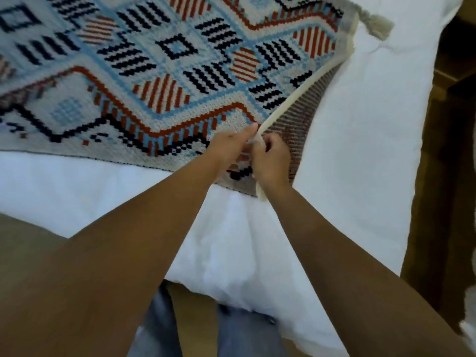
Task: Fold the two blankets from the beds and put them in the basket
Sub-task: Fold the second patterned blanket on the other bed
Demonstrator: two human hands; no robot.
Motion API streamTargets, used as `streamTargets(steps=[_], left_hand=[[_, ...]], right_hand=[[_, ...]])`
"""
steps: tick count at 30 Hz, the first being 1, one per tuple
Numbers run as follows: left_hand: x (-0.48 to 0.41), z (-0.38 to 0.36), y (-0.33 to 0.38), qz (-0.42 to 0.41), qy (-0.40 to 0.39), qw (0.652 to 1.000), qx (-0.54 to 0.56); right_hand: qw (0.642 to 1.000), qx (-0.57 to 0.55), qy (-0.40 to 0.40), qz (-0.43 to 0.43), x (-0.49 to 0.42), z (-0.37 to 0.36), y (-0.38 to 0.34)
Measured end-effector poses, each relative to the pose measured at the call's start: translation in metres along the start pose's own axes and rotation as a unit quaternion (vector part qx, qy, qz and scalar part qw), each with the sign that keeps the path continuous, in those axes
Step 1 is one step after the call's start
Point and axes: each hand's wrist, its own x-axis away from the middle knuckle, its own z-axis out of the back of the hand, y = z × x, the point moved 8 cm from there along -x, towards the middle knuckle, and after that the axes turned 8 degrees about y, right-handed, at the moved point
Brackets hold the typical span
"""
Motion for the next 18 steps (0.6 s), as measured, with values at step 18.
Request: streamTargets(steps=[18], left_hand=[[-0.057, 0.420, -0.033, -0.057, 0.168, 0.976, -0.124]], right_hand=[[0.990, -0.081, -0.107, -0.033, 0.130, -0.334, -0.177]])
